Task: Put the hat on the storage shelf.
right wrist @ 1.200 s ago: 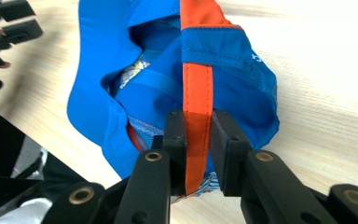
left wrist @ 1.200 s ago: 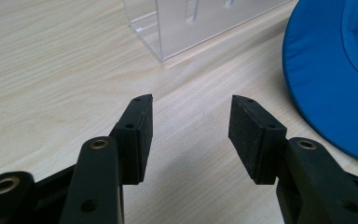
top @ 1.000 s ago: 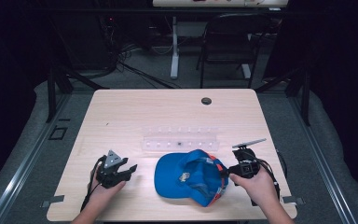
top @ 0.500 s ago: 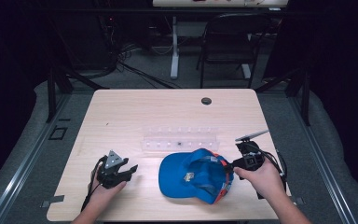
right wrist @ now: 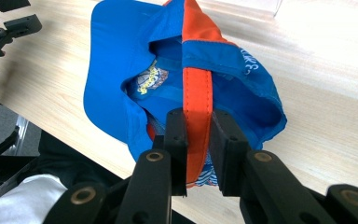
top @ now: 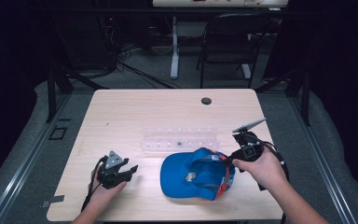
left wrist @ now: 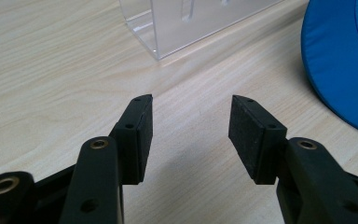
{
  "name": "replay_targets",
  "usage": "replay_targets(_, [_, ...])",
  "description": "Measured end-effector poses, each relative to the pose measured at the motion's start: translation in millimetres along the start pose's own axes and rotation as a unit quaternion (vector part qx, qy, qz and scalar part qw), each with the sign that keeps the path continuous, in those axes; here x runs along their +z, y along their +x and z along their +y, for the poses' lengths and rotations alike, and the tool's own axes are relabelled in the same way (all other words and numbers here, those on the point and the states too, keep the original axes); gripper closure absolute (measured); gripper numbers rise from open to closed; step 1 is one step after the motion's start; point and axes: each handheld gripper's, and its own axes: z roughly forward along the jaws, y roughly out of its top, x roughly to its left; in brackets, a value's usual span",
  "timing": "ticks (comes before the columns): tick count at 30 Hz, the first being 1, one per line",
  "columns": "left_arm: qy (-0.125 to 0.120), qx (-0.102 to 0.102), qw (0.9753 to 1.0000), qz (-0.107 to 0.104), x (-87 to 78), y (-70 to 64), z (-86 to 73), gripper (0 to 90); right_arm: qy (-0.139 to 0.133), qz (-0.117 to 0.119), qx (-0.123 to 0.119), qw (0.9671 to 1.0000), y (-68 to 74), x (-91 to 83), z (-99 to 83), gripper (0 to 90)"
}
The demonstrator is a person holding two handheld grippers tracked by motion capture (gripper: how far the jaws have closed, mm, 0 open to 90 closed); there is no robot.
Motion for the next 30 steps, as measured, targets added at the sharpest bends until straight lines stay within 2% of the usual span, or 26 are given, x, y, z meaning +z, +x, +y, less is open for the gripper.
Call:
replay_targets(4, [0.001,0.001,1.0,0.0,0.1,0.2,0.0,50.2,0.004,-0.003,-0.001,1.0,4.9,-4.4,4.9,77.9])
replay_targets(5, [0.001,0.001,1.0,0.0,0.2,0.2,0.0,50.3,0.016,-0.004,-0.008,0.9998,5.3,-6.6,6.8,78.0])
replay_targets(7, [0.0,0.0,1.0,0.0,0.2,0.1,0.0,50.2,0.019,-0.007,-0.009,0.9998,7.1,-8.2,8.3,77.9])
replay_targets(14, [-0.001,-0.002,1.0,-0.001,0.1,-0.3,-0.1,50.2,0.021,-0.005,0.002,0.9998,11.2,-14.2,14.5,78.0])
replay_targets(15, [0.0,-0.001,1.0,-0.001,0.1,-0.2,-0.1,50.2,0.032,-0.005,-0.005,0.9995,10.3,-16.1,16.3,78.0])
replay_targets(18, [0.0,-0.002,1.0,0.0,0.4,-0.3,-0.1,50.2,0.025,-0.004,0.003,0.9997,11.9,-17.0,18.2,78.0])
replay_targets(20, [0.0,-0.002,1.0,0.0,0.4,-0.3,-0.1,50.3,0.031,-0.004,-0.001,0.9995,11.5,-18.7,19.5,78.0])
replay_targets(24, [0.002,0.0,1.0,-0.001,0.6,-0.6,-0.1,50.2,0.029,-0.009,0.01,0.9995,14.6,-22.5,23.5,78.0])
replay_targets(26, [0.002,0.0,1.0,-0.001,0.6,-0.6,-0.1,50.2,0.036,-0.006,0.006,0.9993,14.8,-25.6,26.3,78.0])
replay_targets(28, [0.002,0.0,1.0,-0.001,0.3,-0.6,-0.1,50.2,0.031,0.0,0.017,0.9994,16.7,-27.1,27.5,78.1])
replay_targets(30, [0.002,0.0,1.0,-0.001,0.3,-0.6,-0.1,50.2,0.033,0.006,0.017,0.9993,18.0,-29.8,29.4,78.0])
